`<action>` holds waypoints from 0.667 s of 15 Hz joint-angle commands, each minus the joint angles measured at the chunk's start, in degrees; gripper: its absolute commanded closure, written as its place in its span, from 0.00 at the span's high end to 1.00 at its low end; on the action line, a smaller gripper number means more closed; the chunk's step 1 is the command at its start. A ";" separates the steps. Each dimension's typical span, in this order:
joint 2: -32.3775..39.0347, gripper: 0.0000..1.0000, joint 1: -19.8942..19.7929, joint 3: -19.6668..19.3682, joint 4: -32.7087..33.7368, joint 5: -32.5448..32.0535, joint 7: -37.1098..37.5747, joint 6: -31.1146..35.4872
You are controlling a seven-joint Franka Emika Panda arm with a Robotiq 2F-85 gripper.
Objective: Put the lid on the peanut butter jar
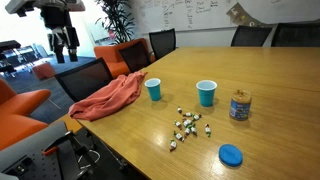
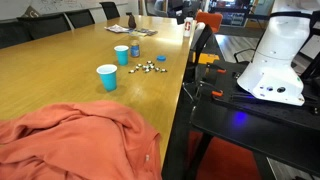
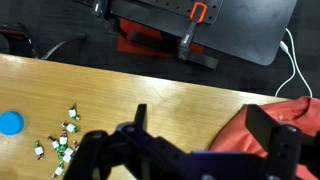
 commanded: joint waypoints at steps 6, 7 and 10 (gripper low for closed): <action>0.06 1.00 0.61 -0.58 0.10 -0.17 0.17 -0.11; 0.06 1.00 0.61 -0.59 0.10 -0.17 0.17 -0.11; 0.09 1.00 -1.11 -0.96 -0.67 -2.55 3.31 2.28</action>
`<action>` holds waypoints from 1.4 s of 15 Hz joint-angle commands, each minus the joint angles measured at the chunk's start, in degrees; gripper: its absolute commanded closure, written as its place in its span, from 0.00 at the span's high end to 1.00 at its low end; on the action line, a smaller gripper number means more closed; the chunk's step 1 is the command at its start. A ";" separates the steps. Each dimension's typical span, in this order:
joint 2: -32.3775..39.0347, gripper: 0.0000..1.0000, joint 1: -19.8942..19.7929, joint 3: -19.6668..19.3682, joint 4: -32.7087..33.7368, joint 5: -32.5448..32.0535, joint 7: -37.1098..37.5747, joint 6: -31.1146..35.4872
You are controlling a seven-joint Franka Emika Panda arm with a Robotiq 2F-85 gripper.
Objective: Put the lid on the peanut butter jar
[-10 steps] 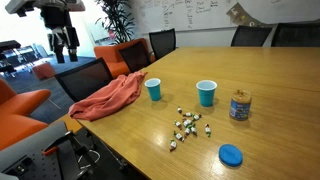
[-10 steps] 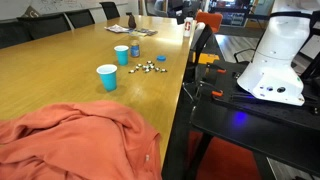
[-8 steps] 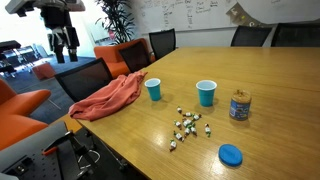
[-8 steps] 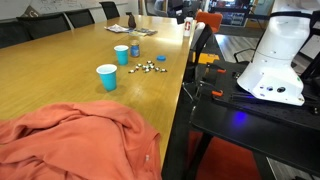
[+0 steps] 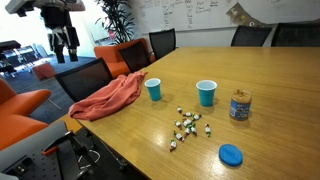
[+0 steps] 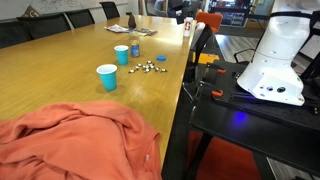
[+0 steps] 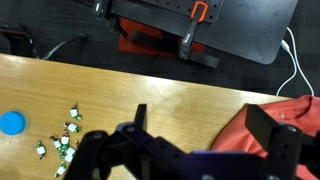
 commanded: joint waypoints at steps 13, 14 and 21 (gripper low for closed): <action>11.10 1.00 -19.71 -12.65 -0.61 -27.97 27.10 32.06; 11.85 1.00 -20.53 -12.74 -0.20 -31.90 31.52 32.06; 13.58 1.00 -20.01 -14.84 0.89 -29.17 29.52 32.37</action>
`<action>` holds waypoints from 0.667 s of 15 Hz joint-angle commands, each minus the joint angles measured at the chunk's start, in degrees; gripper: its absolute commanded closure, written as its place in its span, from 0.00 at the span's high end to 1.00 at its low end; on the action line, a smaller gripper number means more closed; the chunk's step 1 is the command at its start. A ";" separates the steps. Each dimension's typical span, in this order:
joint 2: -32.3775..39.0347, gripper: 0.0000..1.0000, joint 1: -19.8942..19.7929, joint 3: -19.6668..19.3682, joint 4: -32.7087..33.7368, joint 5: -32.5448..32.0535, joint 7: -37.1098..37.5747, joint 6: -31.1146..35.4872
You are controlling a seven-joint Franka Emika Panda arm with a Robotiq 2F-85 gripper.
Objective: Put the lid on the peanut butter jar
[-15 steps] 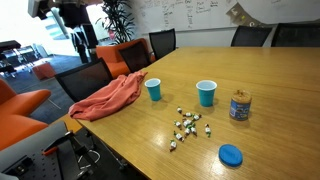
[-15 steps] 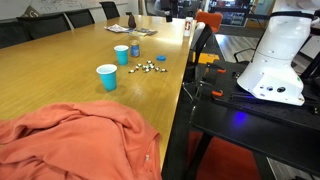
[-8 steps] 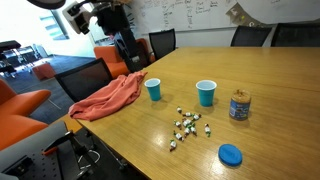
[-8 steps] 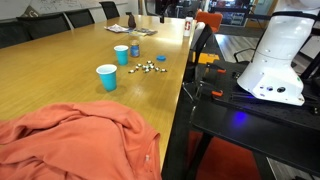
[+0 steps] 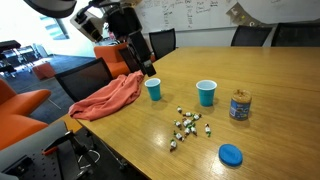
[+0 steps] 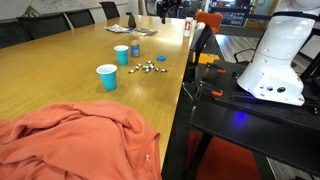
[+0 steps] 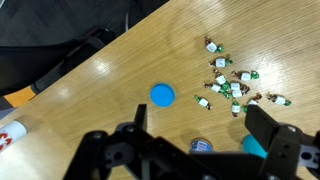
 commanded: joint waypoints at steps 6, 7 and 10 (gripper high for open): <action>14.56 1.00 -1.66 -9.66 7.63 23.40 -16.84 11.44; 17.06 1.00 -2.04 -10.16 9.15 27.71 -20.56 12.76; 25.44 1.00 -4.63 -9.10 15.49 38.61 -30.87 14.73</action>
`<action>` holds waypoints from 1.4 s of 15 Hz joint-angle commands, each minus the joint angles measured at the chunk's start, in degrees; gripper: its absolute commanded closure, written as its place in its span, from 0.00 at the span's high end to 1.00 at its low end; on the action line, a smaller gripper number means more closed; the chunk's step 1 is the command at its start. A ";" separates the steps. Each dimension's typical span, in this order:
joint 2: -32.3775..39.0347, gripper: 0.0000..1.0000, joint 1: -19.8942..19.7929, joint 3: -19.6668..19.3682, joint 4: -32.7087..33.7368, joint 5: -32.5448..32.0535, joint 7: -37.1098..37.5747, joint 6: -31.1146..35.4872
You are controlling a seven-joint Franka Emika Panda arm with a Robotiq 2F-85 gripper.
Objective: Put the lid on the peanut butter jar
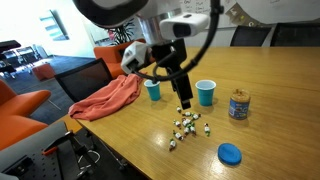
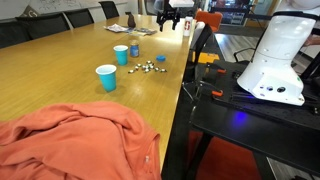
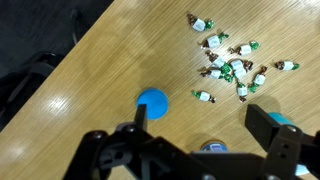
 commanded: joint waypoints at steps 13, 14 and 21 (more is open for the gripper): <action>27.39 1.00 -3.09 -0.75 23.32 8.32 -6.19 2.90; 27.57 1.00 -2.02 -2.01 23.05 7.98 -4.29 4.20; 35.84 1.00 -2.44 -2.04 28.30 11.79 4.86 9.45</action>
